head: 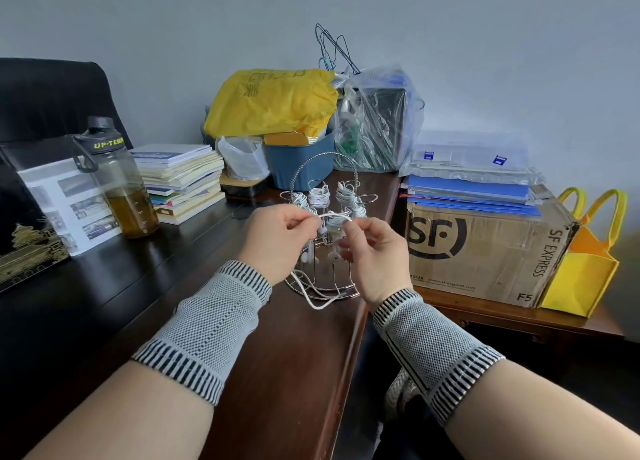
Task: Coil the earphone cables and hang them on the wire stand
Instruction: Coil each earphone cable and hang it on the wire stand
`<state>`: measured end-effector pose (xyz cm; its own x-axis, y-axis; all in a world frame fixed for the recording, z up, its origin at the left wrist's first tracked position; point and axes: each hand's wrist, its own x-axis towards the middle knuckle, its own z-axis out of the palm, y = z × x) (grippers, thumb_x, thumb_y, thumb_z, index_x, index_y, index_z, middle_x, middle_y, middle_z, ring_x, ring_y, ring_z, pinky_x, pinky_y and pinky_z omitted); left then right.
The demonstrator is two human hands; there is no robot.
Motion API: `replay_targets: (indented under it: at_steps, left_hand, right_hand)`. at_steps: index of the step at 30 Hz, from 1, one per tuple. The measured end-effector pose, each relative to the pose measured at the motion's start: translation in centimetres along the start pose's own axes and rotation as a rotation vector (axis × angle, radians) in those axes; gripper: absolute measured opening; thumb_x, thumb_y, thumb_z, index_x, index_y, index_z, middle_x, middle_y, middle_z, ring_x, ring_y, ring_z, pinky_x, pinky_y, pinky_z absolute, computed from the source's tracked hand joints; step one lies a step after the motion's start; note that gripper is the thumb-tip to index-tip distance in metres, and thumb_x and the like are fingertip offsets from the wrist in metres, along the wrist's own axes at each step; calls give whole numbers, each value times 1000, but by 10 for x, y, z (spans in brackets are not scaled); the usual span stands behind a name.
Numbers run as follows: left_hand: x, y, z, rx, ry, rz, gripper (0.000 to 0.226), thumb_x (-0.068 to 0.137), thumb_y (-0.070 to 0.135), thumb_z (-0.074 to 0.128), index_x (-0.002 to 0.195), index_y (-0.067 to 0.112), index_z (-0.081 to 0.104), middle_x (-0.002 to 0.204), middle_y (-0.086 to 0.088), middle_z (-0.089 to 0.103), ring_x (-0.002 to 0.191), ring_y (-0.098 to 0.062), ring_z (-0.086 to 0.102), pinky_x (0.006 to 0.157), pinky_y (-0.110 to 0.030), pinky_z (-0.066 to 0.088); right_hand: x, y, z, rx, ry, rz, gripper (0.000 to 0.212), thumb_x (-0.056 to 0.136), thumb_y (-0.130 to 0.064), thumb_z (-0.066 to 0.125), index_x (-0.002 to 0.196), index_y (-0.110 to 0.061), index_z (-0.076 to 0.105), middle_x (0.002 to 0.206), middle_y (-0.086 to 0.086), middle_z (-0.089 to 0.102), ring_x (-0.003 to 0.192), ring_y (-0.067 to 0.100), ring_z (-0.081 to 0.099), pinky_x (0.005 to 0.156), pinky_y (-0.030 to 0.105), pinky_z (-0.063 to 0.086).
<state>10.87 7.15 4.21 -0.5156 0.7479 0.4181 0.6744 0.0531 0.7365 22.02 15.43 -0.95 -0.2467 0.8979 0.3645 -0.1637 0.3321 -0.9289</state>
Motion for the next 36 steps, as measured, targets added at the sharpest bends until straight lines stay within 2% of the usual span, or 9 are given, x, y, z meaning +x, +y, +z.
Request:
replay_targets:
  at_steps: [4,7,12,19,24,27,29,31,36]
  left_hand:
    - [3,2,7,-10,23,-33,25,93,24,62,70,33,68,65,14,70,40,-3,55,42,-17,40]
    - [8,8,14,81,52,-93,33,94,28,57,66,20,73,42,14,57,29,-2,41,39,-17,26]
    - [13,15,24,170,12,-158,39,94,27,51,68,9,74,54,4,68,44,-7,56,52,-27,54]
    - [15,4,33,137,24,-193,51,85,41,38,65,7,70,68,-11,70,68,-29,69,67,-43,60]
    - [13,4,32,190,-15,-212,52,90,39,36,68,8,71,69,-10,71,71,-25,70,71,-40,60]
    - [9,-1,32,179,-34,-203,47,98,28,39,68,8,70,69,-4,73,68,-15,70,61,-25,53]
    - [3,-4,33,129,-49,-185,46,99,24,39,62,11,64,72,-1,74,61,-6,70,51,-20,43]
    - [-1,-8,34,91,-46,-167,44,98,24,39,61,15,61,73,1,74,61,-4,69,51,-21,40]
    - [-12,-10,34,135,-43,-127,39,99,24,40,84,9,73,69,3,72,71,-9,62,71,-29,50]
  right_hand:
    - [5,-6,4,96,57,130,20,91,-27,62,73,-18,62,75,10,69,65,18,66,66,37,59]
    - [7,-7,8,137,106,184,26,92,-27,61,68,-16,59,62,5,64,58,18,62,61,40,57]
    - [12,-11,7,182,139,295,25,91,-24,60,74,-6,60,55,4,64,58,21,63,59,37,57]
    - [23,-16,8,35,143,325,29,77,-28,61,54,-12,59,54,9,63,59,32,63,68,56,57]
    - [29,-16,10,-47,158,330,26,65,-31,56,53,-9,61,67,18,69,72,41,68,69,57,56]
    - [30,-15,8,-40,148,341,26,60,-33,58,45,-11,59,62,15,68,68,39,69,69,56,57]
    - [27,-15,5,-18,146,350,27,65,-30,64,46,-13,58,58,12,65,62,32,66,64,51,58]
    - [26,-13,1,48,129,343,26,76,-23,69,55,-13,58,56,6,63,55,21,62,50,35,54]
    - [25,-4,-7,146,62,301,20,81,-14,70,64,-12,60,55,1,62,57,18,61,47,24,46]
